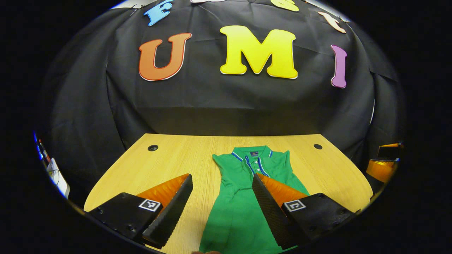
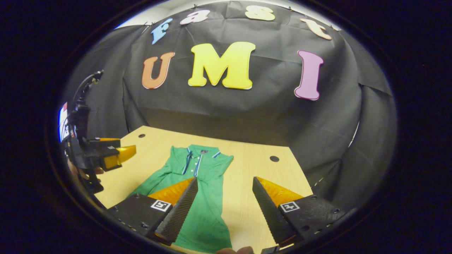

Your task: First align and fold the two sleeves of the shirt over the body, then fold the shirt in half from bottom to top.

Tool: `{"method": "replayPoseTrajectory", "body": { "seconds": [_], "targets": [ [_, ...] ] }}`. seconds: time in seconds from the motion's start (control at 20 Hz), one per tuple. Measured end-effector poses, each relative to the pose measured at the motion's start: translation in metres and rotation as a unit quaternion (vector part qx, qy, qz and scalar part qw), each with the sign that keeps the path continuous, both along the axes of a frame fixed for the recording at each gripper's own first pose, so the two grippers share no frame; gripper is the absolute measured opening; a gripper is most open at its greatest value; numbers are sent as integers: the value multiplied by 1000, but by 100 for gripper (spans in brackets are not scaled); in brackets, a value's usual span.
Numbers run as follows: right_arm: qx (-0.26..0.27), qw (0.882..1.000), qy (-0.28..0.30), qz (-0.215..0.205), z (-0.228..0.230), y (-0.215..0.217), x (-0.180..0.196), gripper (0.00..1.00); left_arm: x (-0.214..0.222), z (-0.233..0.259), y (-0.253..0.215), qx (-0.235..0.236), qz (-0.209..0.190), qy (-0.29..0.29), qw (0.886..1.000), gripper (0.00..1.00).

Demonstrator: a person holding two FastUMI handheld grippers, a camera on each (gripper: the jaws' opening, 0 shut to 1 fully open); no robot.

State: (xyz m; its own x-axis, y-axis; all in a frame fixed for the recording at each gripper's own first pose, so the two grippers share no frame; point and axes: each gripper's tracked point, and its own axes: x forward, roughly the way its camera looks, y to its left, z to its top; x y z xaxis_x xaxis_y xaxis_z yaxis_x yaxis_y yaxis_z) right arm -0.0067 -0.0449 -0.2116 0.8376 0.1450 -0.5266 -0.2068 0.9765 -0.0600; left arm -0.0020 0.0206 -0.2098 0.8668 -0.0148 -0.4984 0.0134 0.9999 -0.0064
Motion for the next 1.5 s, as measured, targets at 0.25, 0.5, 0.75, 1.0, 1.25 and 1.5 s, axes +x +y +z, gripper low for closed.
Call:
{"method": "replayPoseTrajectory", "body": {
  "seconds": [0.25, 0.5, 0.75, 1.0, 1.25, 1.5],
  "targets": [
    [-23, 998, 62, 2, -40, -32, -36, 95, -73, -33, 13, 23, -38, 86, 995, 100],
    [-17, 978, 208, 0, -109, -50, -93, 96, -136, -83, 20, 8, -59, 207, 977, 100],
    [-25, 951, 308, -7, -154, -57, -132, 96, -199, -131, 34, -2, -41, 353, 935, 100],
    [-38, 932, 360, -3, -178, -52, -145, 95, -227, -148, 35, -36, -18, 422, 906, 100],
    [-49, 921, 387, 1, -195, -44, -149, 95, -226, -138, 38, -39, -8, 440, 897, 100],
    [-58, 910, 410, 5, -208, -40, -154, 95, -222, -137, 47, -26, -4, 452, 892, 100]
  ]
}}
